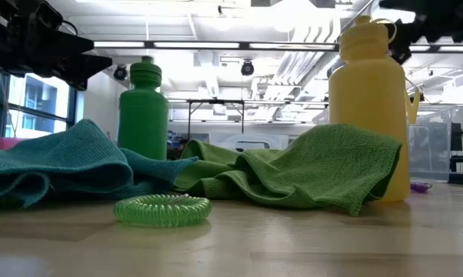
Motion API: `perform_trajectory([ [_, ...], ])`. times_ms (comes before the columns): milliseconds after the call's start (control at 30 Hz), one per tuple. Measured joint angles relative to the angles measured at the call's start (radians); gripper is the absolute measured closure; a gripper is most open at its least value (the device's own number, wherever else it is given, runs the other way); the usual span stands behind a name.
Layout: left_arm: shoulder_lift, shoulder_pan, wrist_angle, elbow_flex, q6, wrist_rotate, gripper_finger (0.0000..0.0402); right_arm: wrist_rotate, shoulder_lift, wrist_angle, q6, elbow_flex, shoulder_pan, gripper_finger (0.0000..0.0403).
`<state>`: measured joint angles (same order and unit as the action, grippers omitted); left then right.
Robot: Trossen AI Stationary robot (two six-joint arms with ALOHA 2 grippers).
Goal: Pick & Place Sports Items
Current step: Put the yellow water bottle into the right transparent bin
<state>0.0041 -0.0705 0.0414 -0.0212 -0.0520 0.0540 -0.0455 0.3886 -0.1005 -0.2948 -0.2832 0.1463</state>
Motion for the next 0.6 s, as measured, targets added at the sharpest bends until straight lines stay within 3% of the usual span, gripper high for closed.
perform_trajectory([
  [333,0.0,0.0,0.0,0.0,0.0,0.0,0.0152,0.048,0.093,0.024,0.124,-0.185,0.004,0.0229],
  [600,0.0,0.0,0.0,0.0,0.0,0.0,0.0152,0.044,0.175,0.272,0.195,-0.4,0.063,0.0229],
])
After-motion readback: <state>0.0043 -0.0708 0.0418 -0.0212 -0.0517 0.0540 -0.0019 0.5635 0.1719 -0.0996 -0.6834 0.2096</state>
